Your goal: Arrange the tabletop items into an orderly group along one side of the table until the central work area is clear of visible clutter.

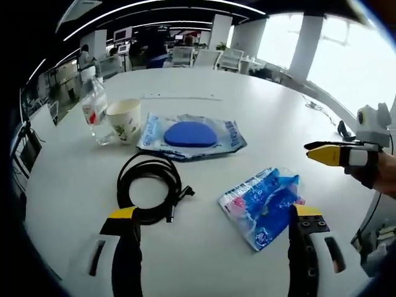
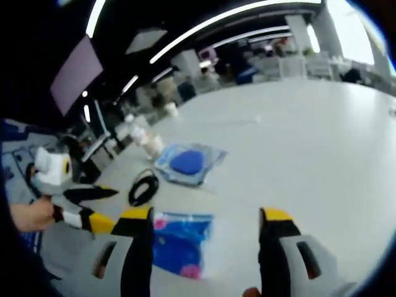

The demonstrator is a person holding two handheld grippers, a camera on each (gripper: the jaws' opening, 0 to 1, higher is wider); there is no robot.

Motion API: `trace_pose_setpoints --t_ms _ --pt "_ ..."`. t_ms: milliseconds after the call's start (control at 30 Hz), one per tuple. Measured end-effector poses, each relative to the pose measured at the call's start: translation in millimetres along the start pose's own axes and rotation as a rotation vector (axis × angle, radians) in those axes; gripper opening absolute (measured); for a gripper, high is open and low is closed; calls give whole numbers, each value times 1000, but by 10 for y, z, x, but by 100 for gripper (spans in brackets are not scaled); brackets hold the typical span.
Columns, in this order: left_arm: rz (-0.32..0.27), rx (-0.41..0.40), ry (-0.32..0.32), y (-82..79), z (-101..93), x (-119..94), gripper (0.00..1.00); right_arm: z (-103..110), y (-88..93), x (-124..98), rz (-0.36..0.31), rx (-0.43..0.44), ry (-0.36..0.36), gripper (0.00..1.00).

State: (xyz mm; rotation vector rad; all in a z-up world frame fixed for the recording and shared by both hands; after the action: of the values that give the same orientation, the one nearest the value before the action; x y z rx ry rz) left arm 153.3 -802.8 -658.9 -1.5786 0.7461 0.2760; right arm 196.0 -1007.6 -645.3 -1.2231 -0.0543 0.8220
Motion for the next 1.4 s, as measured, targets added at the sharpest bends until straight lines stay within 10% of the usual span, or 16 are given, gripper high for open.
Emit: trace_pose_setpoints --t_ms 733,1400 --pt "51 -33 31 286 -300 150 96 42 255 -66 57 2 -61 61" --pt "95 -60 94 431 -409 297 66 90 577 39 170 30 -132 27"
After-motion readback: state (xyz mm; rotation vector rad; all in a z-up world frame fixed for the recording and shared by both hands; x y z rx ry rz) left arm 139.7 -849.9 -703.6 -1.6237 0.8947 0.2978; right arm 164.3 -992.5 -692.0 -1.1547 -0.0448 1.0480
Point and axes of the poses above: the point that each gripper's makers call its tool centre point, and the gripper's own axes: x roughly forward along the fingers, z roughly to its left, y roughly out of its underside, the point moved 4 cm from there along -x, roughly backward along the fingers, and after that the axes turned 9 degrees about -z, right-handed, at the moved point
